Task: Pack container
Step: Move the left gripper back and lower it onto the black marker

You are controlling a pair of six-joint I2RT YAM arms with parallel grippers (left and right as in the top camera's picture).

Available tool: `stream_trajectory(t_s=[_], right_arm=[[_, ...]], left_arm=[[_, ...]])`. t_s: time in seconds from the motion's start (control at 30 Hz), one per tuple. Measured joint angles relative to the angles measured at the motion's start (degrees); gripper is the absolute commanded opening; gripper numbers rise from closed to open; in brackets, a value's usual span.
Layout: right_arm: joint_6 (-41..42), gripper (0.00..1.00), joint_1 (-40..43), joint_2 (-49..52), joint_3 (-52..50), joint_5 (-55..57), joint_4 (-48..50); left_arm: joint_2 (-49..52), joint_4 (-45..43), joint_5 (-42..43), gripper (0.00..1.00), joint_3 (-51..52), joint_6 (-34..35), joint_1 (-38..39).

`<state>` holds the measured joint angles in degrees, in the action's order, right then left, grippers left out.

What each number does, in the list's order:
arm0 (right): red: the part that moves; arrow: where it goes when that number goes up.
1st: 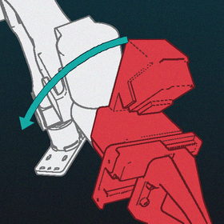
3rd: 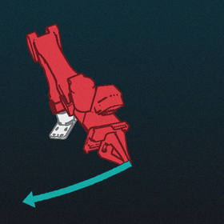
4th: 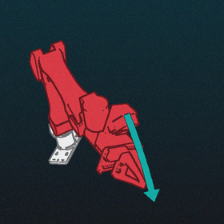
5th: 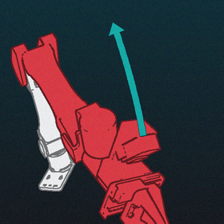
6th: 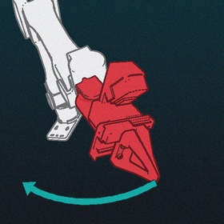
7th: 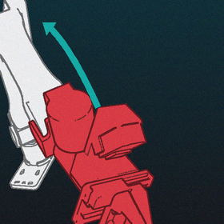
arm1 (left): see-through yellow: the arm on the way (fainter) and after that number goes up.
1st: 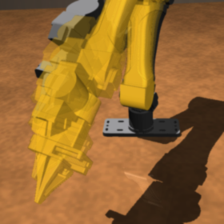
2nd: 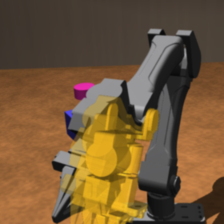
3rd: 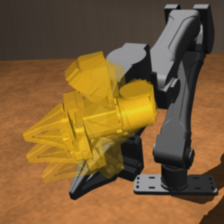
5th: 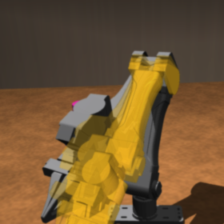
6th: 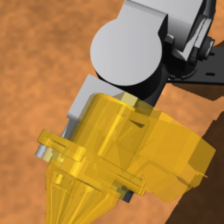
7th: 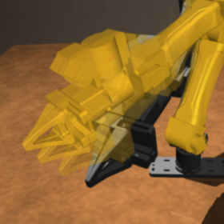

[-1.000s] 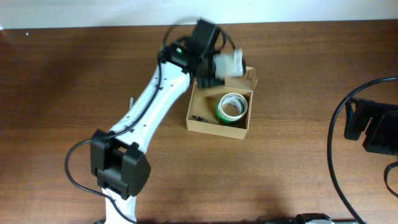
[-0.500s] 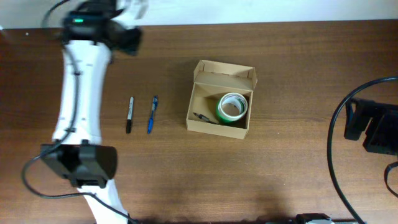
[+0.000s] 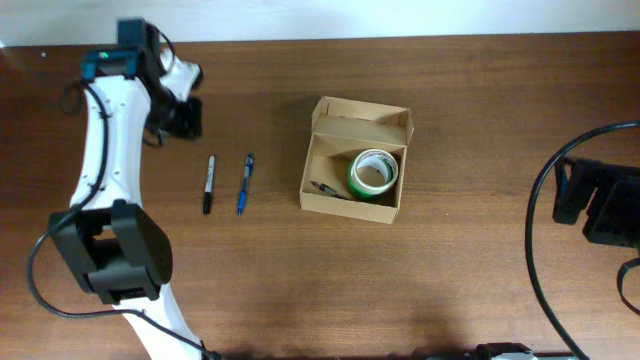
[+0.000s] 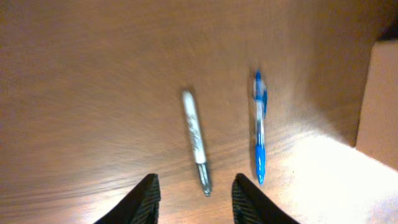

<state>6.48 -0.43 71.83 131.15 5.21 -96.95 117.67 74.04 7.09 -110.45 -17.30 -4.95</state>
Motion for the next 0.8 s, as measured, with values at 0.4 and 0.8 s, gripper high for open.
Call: stream_trajectory(t_s=[0.4,0.8], right_arm=[[-0.1,0.99,0.0,0.1,0.0,0.0,0.0],[-0.3,0.99,0.0,0.1,0.0,-0.2,0.0]], left_arm=[[0.0,-10.8,1.0,0.46,18.2,-2.8,0.0],[0.0,-21.1,-3.2,0.41,26.3,-3.3,0.0]])
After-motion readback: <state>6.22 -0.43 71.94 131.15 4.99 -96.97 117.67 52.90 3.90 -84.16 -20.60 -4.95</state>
